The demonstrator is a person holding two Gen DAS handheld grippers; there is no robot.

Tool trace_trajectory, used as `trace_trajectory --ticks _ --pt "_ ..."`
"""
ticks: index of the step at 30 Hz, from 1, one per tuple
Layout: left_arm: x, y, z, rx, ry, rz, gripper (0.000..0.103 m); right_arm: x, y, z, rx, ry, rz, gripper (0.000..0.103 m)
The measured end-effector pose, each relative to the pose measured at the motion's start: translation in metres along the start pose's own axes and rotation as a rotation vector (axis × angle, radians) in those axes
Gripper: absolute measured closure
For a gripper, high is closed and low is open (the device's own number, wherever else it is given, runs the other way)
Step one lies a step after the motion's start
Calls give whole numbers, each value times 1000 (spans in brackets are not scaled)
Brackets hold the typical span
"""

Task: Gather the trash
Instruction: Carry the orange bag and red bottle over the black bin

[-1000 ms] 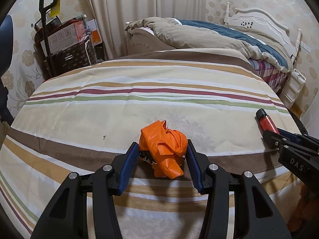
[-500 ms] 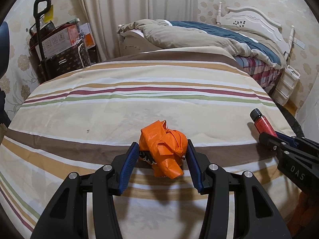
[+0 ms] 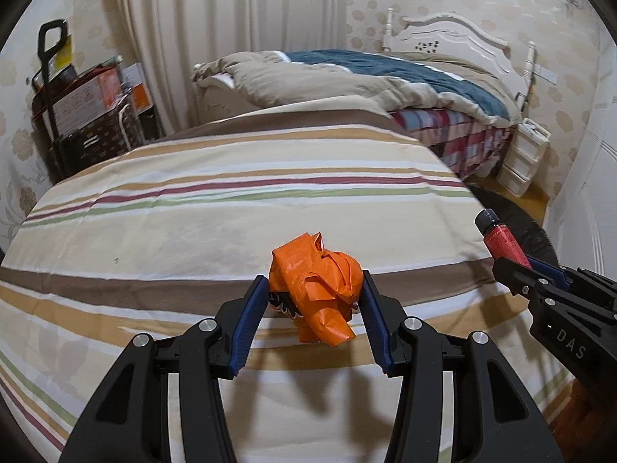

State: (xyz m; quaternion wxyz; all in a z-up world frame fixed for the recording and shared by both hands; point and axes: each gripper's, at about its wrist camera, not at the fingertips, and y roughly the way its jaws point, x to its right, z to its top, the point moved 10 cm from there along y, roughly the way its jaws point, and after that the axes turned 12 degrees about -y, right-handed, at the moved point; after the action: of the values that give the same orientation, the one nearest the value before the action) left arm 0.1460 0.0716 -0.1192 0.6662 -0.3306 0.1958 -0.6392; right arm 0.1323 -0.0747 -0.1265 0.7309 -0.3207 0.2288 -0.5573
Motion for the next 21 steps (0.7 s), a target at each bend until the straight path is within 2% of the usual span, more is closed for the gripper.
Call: trace_trajectory --ticks 9,21 --pt "62 -2 3 17 80 -71 54 56 -22 -6 45 73 -80 80" --pt "132 13 15 34 155 -150 54 121 -35 -3 80 138 -175 80"
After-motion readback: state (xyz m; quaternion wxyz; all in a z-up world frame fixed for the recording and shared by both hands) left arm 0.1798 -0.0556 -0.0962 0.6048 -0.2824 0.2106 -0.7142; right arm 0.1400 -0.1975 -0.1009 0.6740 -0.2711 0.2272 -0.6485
